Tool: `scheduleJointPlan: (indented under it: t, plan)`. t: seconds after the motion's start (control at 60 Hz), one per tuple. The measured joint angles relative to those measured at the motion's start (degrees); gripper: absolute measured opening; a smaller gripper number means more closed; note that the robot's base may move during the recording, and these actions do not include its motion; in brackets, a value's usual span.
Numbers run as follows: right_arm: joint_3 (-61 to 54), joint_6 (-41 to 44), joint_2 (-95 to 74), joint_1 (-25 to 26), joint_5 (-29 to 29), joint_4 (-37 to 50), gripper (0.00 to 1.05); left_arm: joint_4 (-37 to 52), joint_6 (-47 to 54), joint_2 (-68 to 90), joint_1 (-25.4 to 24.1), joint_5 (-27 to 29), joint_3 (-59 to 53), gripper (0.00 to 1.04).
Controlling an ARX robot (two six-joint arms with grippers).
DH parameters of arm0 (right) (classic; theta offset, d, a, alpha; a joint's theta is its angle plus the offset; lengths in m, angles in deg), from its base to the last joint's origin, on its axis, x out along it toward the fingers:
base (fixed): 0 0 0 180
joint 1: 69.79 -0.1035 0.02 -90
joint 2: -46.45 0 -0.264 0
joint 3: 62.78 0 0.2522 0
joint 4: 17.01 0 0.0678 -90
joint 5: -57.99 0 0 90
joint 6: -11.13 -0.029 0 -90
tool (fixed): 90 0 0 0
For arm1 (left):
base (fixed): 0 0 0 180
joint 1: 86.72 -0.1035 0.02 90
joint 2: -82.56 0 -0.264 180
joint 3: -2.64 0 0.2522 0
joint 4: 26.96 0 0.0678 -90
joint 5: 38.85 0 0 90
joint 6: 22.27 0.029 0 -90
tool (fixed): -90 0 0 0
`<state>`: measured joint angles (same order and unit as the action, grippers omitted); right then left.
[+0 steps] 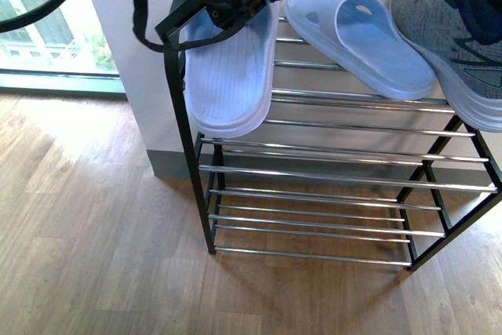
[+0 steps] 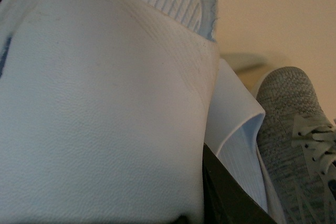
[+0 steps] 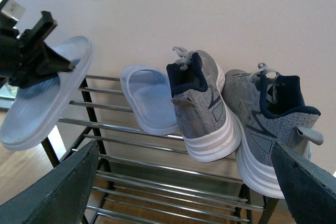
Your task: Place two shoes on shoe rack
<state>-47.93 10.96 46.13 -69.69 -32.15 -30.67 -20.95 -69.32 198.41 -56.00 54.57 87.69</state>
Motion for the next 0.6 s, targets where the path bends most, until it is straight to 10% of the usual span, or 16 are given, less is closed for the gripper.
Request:
scheduleJointPlan:
  t: [0.467,0.6]
  plan:
    - [0.0,0.02,0.0,0.0,0.0,0.0,0.95,-9.9,-2.08,10.99,-0.59,0.9,16.48,0.03]
    - [0.0,0.0,0.0,0.0,0.0,0.0,0.95,-11.54,-2.43,11.15,-1.03,1.53,16.96,0.24]
